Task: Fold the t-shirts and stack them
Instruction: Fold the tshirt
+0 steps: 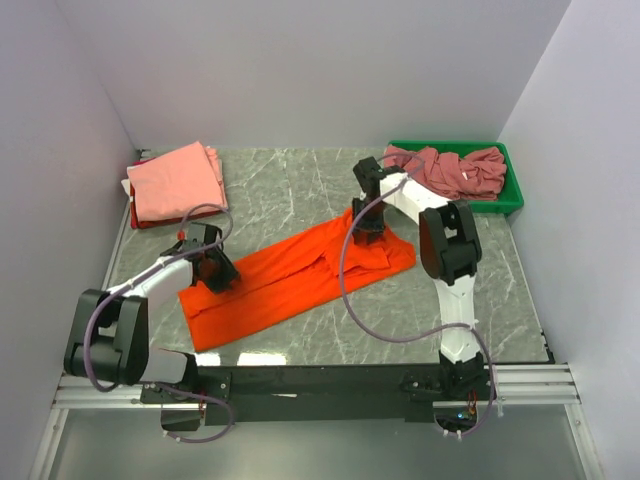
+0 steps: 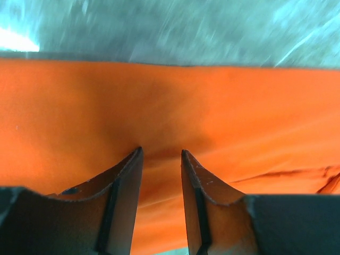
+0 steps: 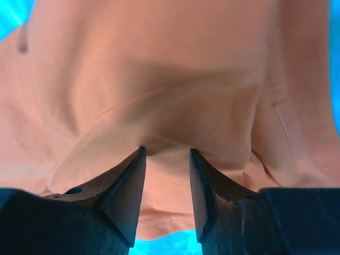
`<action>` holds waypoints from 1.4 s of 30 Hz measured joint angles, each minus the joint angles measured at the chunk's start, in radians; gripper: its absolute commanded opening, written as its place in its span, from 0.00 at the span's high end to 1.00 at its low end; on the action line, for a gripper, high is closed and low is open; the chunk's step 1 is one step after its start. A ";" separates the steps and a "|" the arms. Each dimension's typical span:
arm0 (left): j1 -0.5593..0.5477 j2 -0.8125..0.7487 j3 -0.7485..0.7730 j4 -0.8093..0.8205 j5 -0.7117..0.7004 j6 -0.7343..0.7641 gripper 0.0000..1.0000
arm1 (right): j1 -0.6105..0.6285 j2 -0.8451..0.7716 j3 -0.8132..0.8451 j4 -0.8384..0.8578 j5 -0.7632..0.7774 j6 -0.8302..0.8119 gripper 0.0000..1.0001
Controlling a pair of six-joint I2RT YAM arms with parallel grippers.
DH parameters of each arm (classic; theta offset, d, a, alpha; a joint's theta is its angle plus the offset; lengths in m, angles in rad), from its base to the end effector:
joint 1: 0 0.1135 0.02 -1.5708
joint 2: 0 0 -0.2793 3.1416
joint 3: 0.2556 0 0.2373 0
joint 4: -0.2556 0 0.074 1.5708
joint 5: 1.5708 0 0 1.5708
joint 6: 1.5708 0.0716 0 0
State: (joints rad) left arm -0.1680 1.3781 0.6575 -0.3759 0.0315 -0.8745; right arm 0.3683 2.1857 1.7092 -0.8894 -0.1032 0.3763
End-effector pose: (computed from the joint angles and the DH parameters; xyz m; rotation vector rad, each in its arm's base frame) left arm 0.2413 -0.0432 0.1517 -0.9321 2.5580 -0.3649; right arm 0.4099 0.1661 0.1475 -0.0039 2.9776 0.2546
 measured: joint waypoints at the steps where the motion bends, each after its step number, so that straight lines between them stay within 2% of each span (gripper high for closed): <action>1: -0.007 -0.018 -0.013 -0.008 -0.003 -0.010 0.59 | 0.000 0.028 0.046 -0.011 0.005 0.001 0.54; 10: -0.117 -0.289 -0.201 -0.064 -0.002 -0.181 0.59 | 0.000 0.278 0.488 -0.130 -0.016 0.027 0.54; 15: -0.205 -0.469 -0.252 -0.160 -0.002 -0.284 0.59 | 0.000 0.315 0.554 -0.122 -0.068 0.038 0.54; 18: -0.227 -0.575 -0.243 -0.212 -0.003 -0.313 0.60 | 0.000 0.299 0.518 -0.083 -0.095 0.042 0.53; 21: -0.229 -0.603 -0.227 -0.236 -0.003 -0.315 0.59 | -0.001 0.266 0.475 -0.061 -0.104 0.041 0.53; 26: -0.236 -0.532 -0.223 -0.243 -0.003 -0.311 0.59 | -0.001 0.160 0.402 -0.040 -0.100 0.030 0.53; 33: -0.241 -0.462 -0.223 -0.242 -0.006 -0.273 0.60 | -0.001 -0.082 0.221 0.014 -0.102 0.018 0.53; 42: -0.260 -0.445 -0.250 -0.201 0.016 -0.262 0.61 | 0.000 -0.098 0.006 0.056 -0.119 0.019 0.53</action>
State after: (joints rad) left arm -0.4282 0.9333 0.4076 -0.5770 0.0471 -1.1370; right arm 0.3683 2.0880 1.7157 -0.8330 -0.2222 0.3958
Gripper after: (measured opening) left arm 0.395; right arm 0.467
